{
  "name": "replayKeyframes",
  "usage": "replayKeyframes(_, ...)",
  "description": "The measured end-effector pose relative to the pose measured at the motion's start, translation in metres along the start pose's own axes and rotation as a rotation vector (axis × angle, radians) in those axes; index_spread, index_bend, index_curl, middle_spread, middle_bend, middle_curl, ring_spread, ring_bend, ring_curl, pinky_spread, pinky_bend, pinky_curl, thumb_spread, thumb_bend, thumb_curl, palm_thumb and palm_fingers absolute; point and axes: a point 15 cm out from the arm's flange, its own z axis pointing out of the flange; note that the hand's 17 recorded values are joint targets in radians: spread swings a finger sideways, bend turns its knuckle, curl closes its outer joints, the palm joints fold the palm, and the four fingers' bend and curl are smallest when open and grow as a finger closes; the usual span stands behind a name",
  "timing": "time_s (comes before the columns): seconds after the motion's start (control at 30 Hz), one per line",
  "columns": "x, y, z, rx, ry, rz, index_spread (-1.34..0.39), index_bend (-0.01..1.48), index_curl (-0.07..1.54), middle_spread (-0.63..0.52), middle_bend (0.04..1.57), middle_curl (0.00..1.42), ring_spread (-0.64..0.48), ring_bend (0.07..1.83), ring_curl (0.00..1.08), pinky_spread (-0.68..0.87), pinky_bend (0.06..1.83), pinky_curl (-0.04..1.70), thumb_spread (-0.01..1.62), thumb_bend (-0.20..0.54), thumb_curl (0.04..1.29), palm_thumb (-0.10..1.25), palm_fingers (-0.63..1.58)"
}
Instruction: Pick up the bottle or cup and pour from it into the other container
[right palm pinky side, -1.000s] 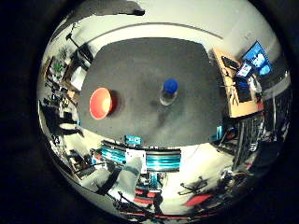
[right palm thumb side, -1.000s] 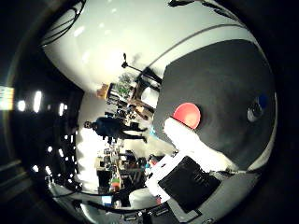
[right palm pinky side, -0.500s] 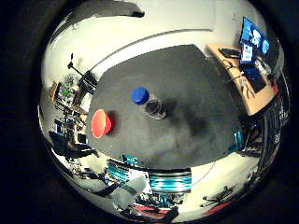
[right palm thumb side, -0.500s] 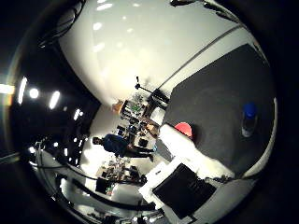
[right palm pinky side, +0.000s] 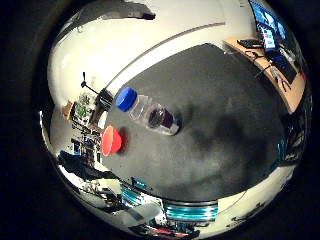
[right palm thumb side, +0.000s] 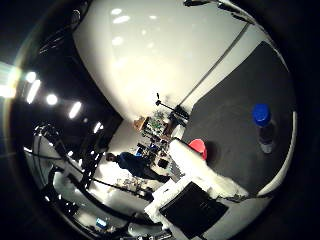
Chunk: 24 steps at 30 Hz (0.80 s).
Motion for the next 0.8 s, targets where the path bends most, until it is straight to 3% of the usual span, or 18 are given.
replayKeyframes(0.3,0.033,0.031,0.023,0.039,-0.101,0.111,-0.26,0.16,0.29,0.01,0.29,0.36,0.08,0.56,0.21,0.44,0.90,-0.01,1.04,-0.025,0.36,0.62,0.19)
replayKeyframes(0.8,0.070,0.037,0.030,0.130,-0.172,0.191,-0.23,0.16,0.29,0.01,0.29,0.36,0.09,0.57,0.21,0.43,0.89,0.00,1.06,-0.023,0.36,0.64,0.17)
